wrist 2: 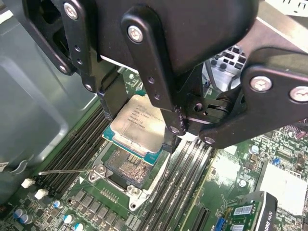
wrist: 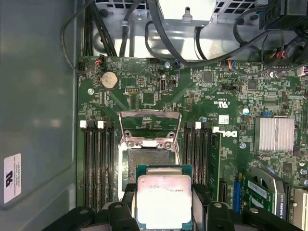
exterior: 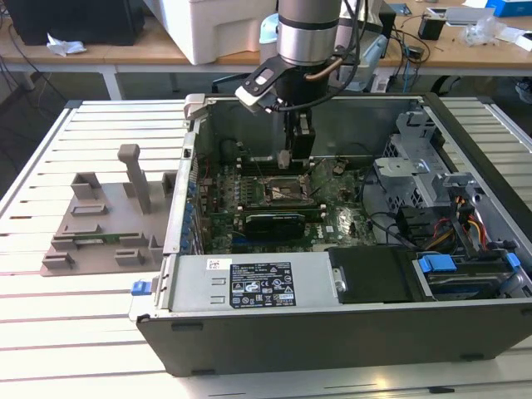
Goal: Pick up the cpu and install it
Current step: 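Place the cpu into insertion slot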
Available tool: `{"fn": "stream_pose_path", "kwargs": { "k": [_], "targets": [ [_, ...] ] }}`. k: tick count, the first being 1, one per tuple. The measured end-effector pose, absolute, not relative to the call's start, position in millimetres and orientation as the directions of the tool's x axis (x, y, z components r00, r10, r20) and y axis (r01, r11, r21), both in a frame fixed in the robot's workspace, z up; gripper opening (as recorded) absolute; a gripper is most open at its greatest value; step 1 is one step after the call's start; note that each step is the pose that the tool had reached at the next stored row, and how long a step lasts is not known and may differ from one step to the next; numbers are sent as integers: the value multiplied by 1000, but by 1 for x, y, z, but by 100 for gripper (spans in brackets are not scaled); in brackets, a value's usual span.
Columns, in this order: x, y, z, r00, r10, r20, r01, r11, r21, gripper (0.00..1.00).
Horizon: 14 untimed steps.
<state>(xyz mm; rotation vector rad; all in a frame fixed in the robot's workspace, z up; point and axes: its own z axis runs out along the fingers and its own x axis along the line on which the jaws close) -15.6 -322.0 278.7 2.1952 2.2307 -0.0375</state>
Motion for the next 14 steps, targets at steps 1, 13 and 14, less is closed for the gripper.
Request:
{"fn": "stream_pose_path", "kwargs": {
  "k": [1, 13, 14],
  "targets": [
    [-16, -322, 278, -16, 1000, -25, 1000, 16, -9, 54],
    [-18, -322, 264, -16, 1000, -25, 1000, 16, -9, 54],
    [-18, -322, 264, -16, 1000, -25, 1000, 16, -9, 54]
  ]
}}
